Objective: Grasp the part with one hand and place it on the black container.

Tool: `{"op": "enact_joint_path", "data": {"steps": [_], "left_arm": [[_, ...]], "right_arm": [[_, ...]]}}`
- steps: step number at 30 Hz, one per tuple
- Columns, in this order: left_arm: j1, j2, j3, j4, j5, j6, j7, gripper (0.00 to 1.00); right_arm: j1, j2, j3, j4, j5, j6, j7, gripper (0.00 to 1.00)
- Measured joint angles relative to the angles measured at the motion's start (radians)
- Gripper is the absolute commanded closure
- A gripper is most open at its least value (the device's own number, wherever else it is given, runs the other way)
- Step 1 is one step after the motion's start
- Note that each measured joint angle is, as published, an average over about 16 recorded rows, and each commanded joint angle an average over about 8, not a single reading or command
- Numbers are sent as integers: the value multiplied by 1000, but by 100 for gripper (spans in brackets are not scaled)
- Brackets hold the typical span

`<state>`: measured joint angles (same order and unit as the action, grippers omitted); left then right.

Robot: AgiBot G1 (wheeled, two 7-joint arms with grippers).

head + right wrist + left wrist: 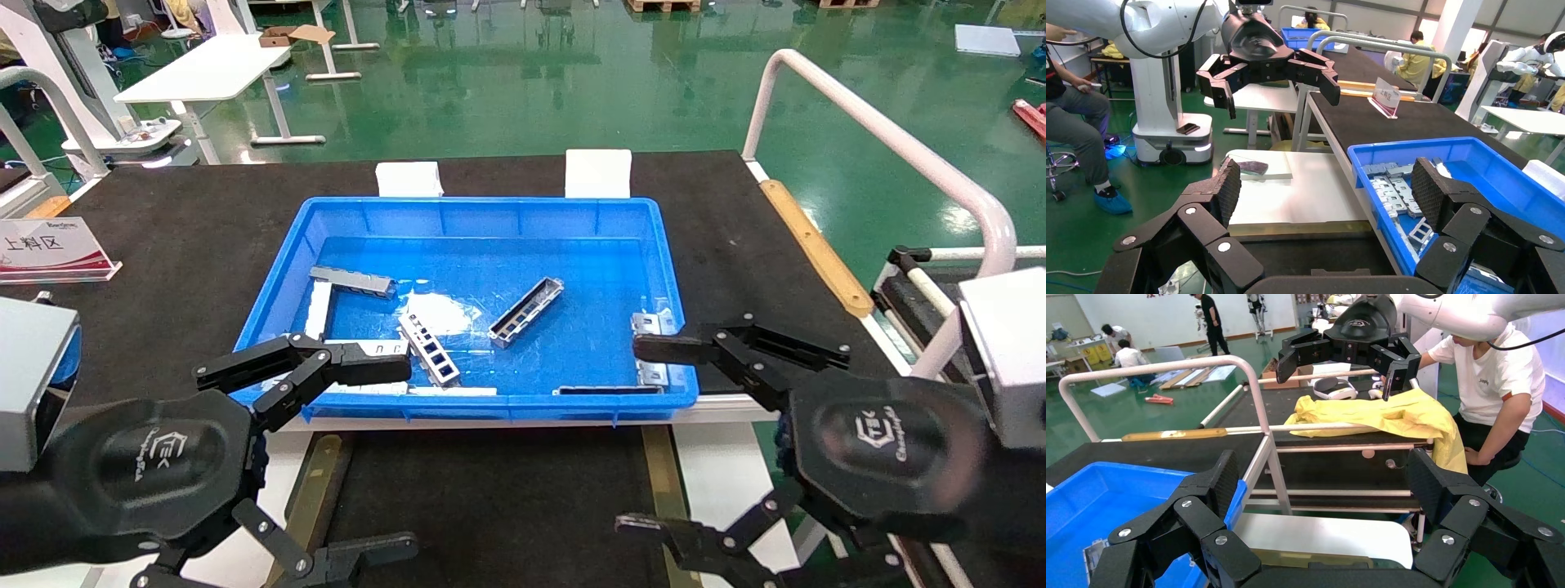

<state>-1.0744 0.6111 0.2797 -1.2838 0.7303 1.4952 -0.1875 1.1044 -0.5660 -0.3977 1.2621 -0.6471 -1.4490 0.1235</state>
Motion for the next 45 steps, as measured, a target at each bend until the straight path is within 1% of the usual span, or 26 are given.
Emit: {"op": "enact_joint_path", "data": {"steps": [33, 39, 45], "left_arm": [[-1, 3, 1, 1, 4, -5, 1, 0], [-8, 24, 11, 5, 31, -36, 4, 0], [-37, 79, 40, 29, 103, -100, 13, 0]], "right_arm": [[0, 0, 0, 0, 0, 0, 0, 0], [0, 0, 0, 0, 0, 0, 0, 0], [0, 0, 0, 0, 0, 0, 0, 0]]}}
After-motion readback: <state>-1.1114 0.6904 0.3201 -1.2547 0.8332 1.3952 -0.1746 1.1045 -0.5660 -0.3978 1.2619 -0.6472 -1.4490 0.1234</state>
